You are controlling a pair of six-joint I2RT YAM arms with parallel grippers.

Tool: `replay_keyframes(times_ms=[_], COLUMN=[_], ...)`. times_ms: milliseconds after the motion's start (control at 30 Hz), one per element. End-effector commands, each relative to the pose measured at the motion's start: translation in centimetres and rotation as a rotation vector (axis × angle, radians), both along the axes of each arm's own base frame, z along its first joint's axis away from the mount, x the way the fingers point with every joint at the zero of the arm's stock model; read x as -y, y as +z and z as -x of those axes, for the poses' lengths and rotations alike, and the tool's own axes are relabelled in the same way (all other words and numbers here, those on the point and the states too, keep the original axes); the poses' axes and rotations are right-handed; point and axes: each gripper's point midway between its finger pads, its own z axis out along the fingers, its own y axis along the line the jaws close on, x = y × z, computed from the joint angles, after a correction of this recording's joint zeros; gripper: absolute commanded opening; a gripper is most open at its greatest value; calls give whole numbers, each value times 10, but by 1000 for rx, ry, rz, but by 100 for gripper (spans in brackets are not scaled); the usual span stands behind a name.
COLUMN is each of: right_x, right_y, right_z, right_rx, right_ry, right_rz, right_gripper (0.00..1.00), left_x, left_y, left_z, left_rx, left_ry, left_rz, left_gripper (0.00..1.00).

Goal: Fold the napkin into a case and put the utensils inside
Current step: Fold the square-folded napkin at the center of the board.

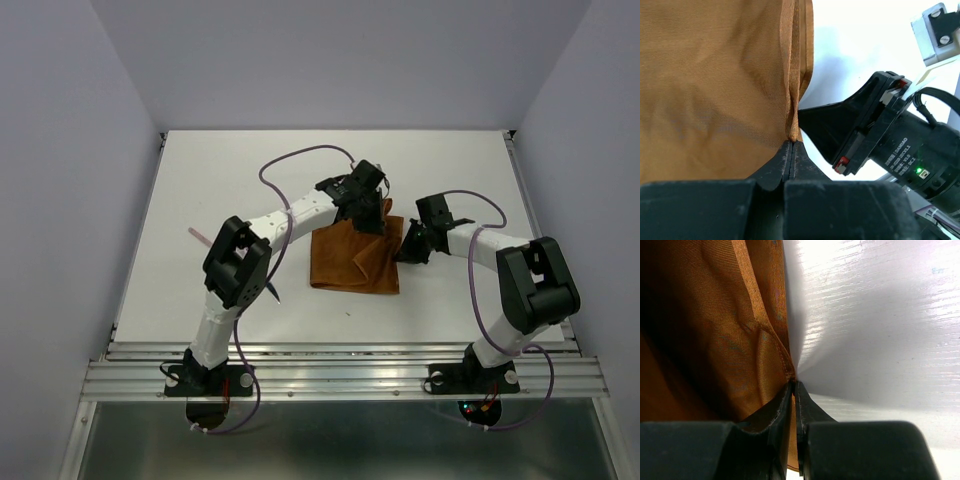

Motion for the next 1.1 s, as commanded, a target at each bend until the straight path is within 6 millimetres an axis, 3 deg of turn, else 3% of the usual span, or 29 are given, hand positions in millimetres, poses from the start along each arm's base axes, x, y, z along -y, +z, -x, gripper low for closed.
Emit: replay_keyframes(times_ms=[0,1067], right_x=[1,-1], right_y=[-5,-5], right_z=[0,0], right_rx=[-12,-16], right_ry=[2,7], right_rz=[31,41], right_gripper=[12,12], left_x=[18,38], left_y=[25,18], left_z=[-6,2], left_rx=[26,-31], left_ry=[-10,-20], left_rz=[78,114], left_gripper=[0,0])
